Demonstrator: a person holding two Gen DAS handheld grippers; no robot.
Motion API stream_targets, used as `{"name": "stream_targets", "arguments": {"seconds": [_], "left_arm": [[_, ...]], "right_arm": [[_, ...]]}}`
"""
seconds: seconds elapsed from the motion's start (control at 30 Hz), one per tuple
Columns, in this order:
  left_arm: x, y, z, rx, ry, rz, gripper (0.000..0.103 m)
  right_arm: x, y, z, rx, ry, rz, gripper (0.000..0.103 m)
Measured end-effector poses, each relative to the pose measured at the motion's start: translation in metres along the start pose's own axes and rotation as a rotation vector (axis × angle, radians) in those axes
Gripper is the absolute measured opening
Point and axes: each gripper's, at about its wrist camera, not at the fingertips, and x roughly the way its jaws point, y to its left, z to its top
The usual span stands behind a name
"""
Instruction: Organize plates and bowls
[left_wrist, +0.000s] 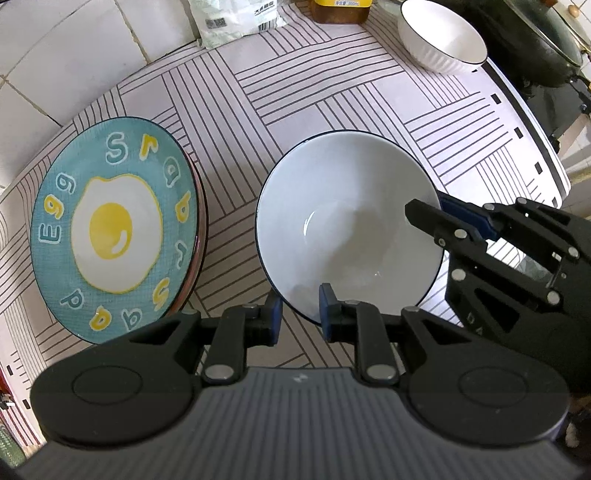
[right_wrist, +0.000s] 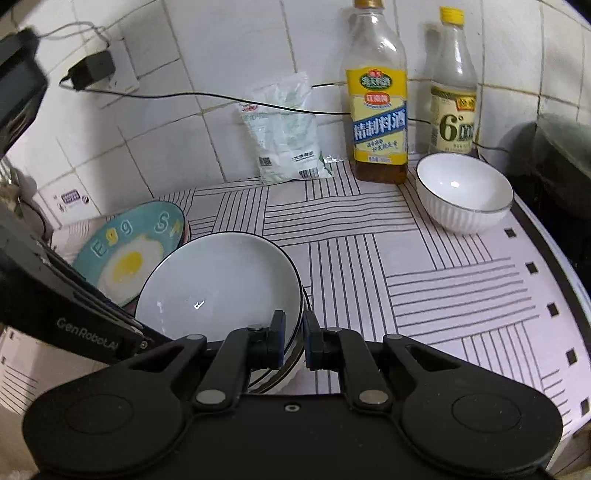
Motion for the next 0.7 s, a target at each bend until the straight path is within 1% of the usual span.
{"name": "stream_targets", "arguments": {"seconds": [0.13, 0.3, 0.37, 0.5, 0.57, 0.7], "left_arm": [[0.003, 0.002, 0.002, -0.016, 0.013, -0.014, 0.019], [0.003, 0.0, 0.003, 0.0, 0.015, -0.011, 0.019], [0.003, 0.0, 0.005, 0.006, 0.023, -0.012, 0.019], [-0.005, -0.002, 0.006, 0.035, 0.02, -0.002, 0.021], [-0.011, -0.001, 0.005, 0.037, 0.01, -0.012, 0.023], [-0.028, 0.002, 0.003, 0.032, -0.02, -0.029, 0.028]], "right_arm": [[0.002, 0.009, 0.0, -0.078, -0.002, -0.041, 0.014], [0.005, 0.013, 0.001, -0.107, 0.0, -0.07, 0.015], [0.005, 0.014, 0.001, -0.112, 0.005, -0.068, 0.019], [0.0, 0.011, 0.003, -0.098, 0.016, -0.056, 0.019], [-0.008, 0.007, 0.003, -0.101, 0.0, -0.042, 0.02], [-0.03, -0.007, 0.003, -0.1, -0.044, -0.033, 0.025]]}}
